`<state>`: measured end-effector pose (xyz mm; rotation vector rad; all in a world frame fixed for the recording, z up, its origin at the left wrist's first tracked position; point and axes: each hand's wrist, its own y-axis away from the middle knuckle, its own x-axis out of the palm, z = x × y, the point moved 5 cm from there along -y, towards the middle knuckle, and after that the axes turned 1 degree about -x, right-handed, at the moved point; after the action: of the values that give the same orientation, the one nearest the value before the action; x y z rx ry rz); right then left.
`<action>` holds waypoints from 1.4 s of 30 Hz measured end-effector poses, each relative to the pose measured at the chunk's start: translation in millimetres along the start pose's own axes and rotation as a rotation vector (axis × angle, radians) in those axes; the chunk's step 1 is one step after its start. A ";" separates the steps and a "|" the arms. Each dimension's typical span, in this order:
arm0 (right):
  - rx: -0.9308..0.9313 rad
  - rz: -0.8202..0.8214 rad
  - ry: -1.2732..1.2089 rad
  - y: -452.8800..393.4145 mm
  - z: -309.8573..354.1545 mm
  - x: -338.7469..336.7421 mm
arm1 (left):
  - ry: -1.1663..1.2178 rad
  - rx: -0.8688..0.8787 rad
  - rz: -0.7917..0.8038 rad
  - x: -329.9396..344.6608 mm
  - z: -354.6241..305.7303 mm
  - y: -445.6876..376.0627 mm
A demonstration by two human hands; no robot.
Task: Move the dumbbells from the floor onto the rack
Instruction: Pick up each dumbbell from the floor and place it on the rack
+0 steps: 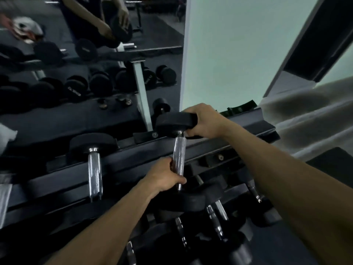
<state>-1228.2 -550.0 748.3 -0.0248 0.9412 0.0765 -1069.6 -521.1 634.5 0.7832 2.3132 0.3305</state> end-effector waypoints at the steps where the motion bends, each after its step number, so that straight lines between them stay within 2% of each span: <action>1: -0.023 0.032 0.011 -17.6 0.4 1.2 | 0.027 -0.025 -0.028 -4.8 1.0 -9.7; 5: -0.097 0.152 0.027 -82.2 -4.1 20.3 | 0.129 -0.138 -0.126 -15.7 10.7 -43.2; 12: -0.090 0.291 -0.063 -126.6 -19.2 52.8 | 0.241 -0.207 -0.093 -20.0 26.8 -64.8; 24: 0.008 0.224 -0.041 -113.7 -16.8 47.5 | 0.145 -0.177 -0.080 -21.4 15.4 -51.2; 34: 0.066 0.087 0.108 -66.0 1.3 17.3 | -0.146 -0.057 -0.136 -48.4 1.3 -10.6; 42: 0.158 0.041 0.245 13.8 39.4 10.1 | -0.573 0.218 -0.131 -57.5 -20.2 42.3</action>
<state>-1191.6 -533.6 763.6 0.1343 1.1907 0.0375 -1029.6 -523.7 696.9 0.7112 1.8559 -0.1908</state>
